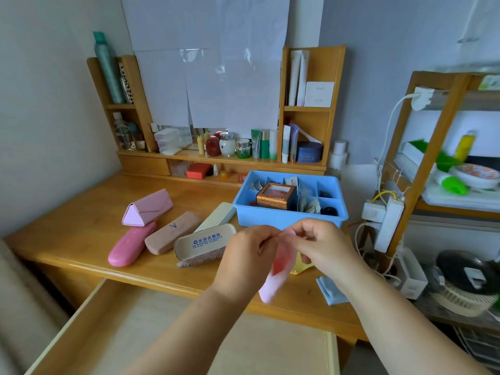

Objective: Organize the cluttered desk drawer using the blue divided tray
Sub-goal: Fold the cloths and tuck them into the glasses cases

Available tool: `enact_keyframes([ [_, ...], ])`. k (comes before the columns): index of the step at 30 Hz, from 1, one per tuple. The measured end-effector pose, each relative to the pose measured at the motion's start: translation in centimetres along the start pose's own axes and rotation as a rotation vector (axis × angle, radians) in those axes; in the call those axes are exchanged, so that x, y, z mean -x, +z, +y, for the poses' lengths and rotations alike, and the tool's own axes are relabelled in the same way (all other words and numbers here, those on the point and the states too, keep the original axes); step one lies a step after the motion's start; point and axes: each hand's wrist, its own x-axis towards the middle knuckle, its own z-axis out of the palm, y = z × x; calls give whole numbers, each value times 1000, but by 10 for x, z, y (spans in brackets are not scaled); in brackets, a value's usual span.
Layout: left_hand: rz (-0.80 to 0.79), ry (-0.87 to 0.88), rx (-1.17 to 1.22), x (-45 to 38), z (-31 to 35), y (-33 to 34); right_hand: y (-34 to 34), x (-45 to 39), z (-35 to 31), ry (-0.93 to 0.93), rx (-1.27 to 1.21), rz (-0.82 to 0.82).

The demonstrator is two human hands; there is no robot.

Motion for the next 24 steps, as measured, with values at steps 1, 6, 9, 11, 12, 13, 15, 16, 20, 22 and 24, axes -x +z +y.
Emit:
enact_keyframes([
  [1, 5, -3, -19, 1, 0, -1, -1, 0, 0, 3, 32, 2],
  [6, -82, -76, -40, 4, -11, -5, -5, 2, -3, 7, 101, -56],
  [9, -186, -167, 32, 11, -27, -12, -13, 3, 0, 48, 105, -62],
  [11, -253, -188, 19, 16, -37, -19, -20, 4, 4, 81, 98, -75],
  [12, -286, -199, 5, 19, -41, -23, -23, 5, 6, 96, 99, -88],
  [13, -308, -210, -12, 20, -45, -27, -25, 6, 8, 113, 98, -101],
  [15, -284, -229, -32, 21, -51, -33, -28, 8, 12, 144, 66, -117],
  [16, -252, -243, -25, 21, -52, -36, -29, 9, 14, 160, 31, -116],
  [20, -191, -409, 186, 18, -56, -41, -32, 11, 19, 236, -182, -94],
  [22, -189, -482, 311, 14, -57, -42, -34, 9, 23, 265, -232, -94],
  [24, -165, -530, 389, 10, -58, -39, -33, 5, 28, 285, -230, -94],
])
